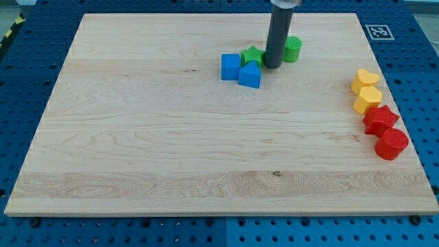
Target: Move the green circle towards the line of blocks
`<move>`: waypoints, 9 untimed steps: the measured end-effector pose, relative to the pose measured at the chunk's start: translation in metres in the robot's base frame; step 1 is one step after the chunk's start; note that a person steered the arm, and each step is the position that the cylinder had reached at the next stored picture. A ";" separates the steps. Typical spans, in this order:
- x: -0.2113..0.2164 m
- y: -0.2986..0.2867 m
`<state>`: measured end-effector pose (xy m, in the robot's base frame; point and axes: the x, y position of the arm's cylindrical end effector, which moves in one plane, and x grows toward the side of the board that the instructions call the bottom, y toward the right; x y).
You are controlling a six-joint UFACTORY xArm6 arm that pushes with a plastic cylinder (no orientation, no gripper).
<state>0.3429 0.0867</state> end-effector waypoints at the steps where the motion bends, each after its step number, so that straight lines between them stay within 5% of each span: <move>1: -0.015 -0.011; 4: -0.061 -0.011; 9: -0.048 0.031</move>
<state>0.2946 0.1177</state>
